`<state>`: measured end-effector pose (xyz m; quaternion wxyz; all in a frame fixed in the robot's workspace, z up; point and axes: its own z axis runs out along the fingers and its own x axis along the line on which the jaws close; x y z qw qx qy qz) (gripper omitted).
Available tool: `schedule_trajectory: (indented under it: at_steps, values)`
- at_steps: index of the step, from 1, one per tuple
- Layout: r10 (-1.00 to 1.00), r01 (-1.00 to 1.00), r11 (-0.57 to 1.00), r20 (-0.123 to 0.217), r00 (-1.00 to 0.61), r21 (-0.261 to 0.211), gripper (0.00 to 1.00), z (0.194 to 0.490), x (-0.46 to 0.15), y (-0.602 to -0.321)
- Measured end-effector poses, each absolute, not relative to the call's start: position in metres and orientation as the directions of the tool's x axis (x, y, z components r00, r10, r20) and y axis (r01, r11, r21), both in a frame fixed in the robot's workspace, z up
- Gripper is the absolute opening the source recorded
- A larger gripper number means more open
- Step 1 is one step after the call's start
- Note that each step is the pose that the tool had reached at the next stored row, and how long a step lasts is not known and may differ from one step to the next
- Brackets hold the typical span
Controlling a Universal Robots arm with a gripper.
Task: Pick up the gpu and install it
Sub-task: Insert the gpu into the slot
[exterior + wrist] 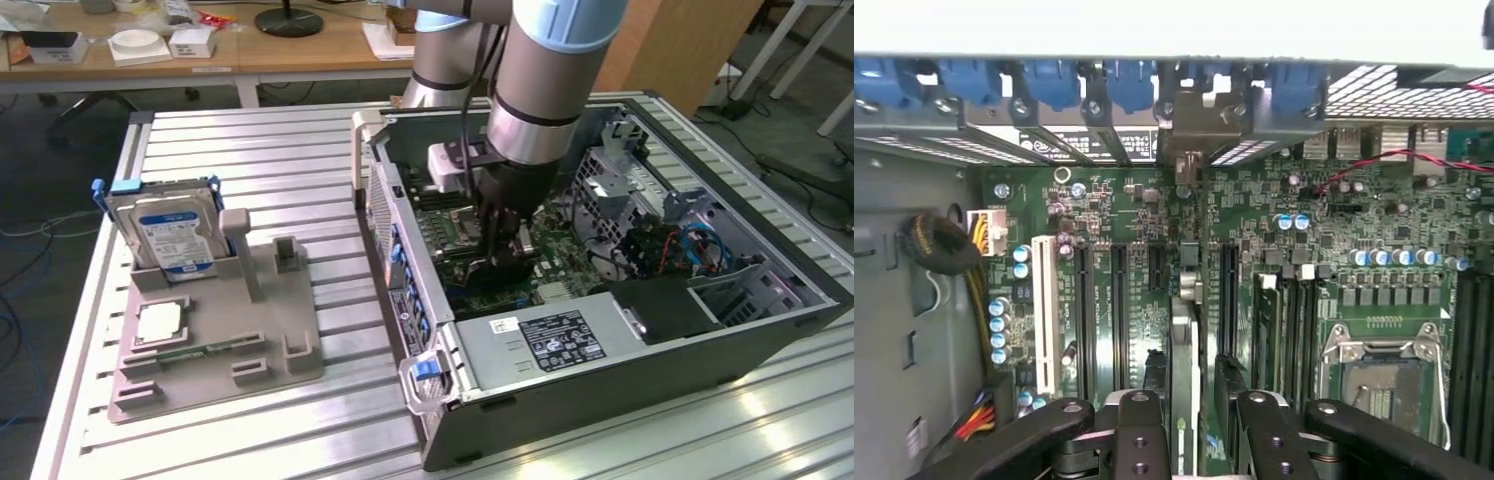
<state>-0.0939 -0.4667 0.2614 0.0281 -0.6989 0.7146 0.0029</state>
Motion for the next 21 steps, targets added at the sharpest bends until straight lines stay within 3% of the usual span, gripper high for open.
schedule_trajectory:
  at_steps: [15,18,21]
  values:
    - [-0.999,-0.999,0.023,-0.045,-0.021,-0.038,0.32,0.276,-0.094,-0.467]
    - [-0.999,-0.999,0.023,-0.044,-0.021,-0.038,0.14,0.276,-0.094,-0.467]
    - [-0.999,-0.999,0.023,-0.044,-0.021,-0.038,0.1,0.276,-0.094,-0.467]
